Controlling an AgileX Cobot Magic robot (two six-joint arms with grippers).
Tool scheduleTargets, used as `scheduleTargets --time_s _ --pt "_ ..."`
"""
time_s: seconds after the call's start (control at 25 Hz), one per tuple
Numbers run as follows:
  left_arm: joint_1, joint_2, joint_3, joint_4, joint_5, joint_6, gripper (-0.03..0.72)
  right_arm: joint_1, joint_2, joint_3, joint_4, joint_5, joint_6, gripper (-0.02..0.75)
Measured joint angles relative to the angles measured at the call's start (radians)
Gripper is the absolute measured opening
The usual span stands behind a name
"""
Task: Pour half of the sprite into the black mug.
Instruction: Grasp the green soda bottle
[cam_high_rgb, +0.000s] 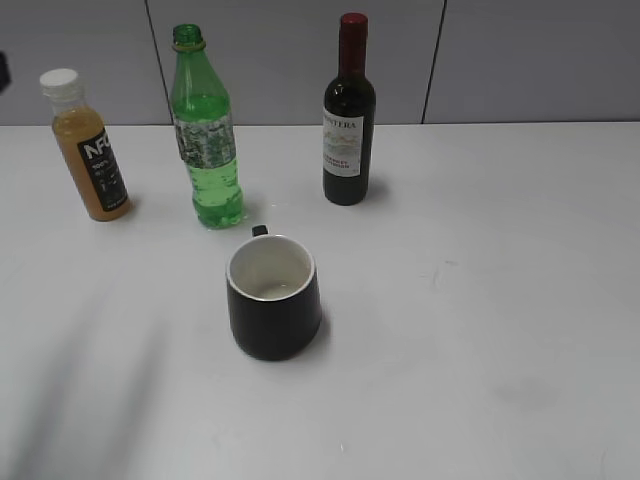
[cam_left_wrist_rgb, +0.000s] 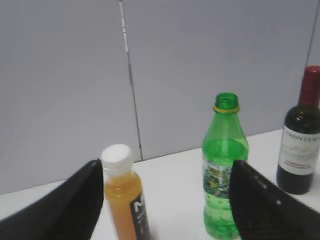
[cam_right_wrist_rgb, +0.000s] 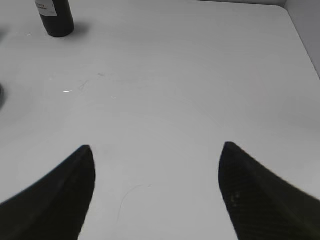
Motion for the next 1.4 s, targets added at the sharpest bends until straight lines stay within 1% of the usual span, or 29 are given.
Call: scheduleTargets --time_s 0.08,0.12,0.32,0.44,0.56,0.6,0.68,0.76,0.84,1.04,1.4 --pt "-0.028 0.068 0.001 0.053 -0.045 -0.057 0.593 0.0 0.0 0.0 0.0 0.0 0.0 0.581" --pt "-0.034 0.105 0.002 0.106 -0.071 -0.113 0.593 0.0 0.0 0.0 0.0 0.0 0.0 0.581" --pt "-0.027 0.267 0.004 0.443 -0.228 -0.453 0.594 0.0 0.0 0.0 0.0 0.0 0.0 0.581" --pt "0.003 0.358 0.004 0.574 -0.324 -0.55 0.594 0.0 0.0 0.0 0.0 0.0 0.0 0.581" --pt "0.044 0.442 -0.01 0.648 -0.357 -0.575 0.595 0.0 0.0 0.0 0.0 0.0 0.0 0.581" --pt "0.058 0.469 -0.018 0.665 -0.368 -0.579 0.601 0.0 0.0 0.0 0.0 0.0 0.0 0.581" --pt "0.072 0.514 -0.034 0.681 -0.393 -0.585 0.645 0.0 0.0 0.0 0.0 0.0 0.0 0.581" --pt "0.076 0.56 -0.051 0.686 -0.418 -0.593 0.674 0.0 0.0 0.0 0.0 0.0 0.0 0.581" --pt "0.076 0.605 -0.064 0.694 -0.459 -0.595 0.687 0.0 0.0 0.0 0.0 0.0 0.0 0.581" --pt "0.076 0.735 -0.118 0.7 -0.534 -0.598 0.692 0.0 0.0 0.0 0.0 0.0 0.0 0.581" --pt "0.076 0.911 -0.268 0.698 -0.546 -0.599 0.694 0.0 0.0 0.0 0.0 0.0 0.0 0.581"
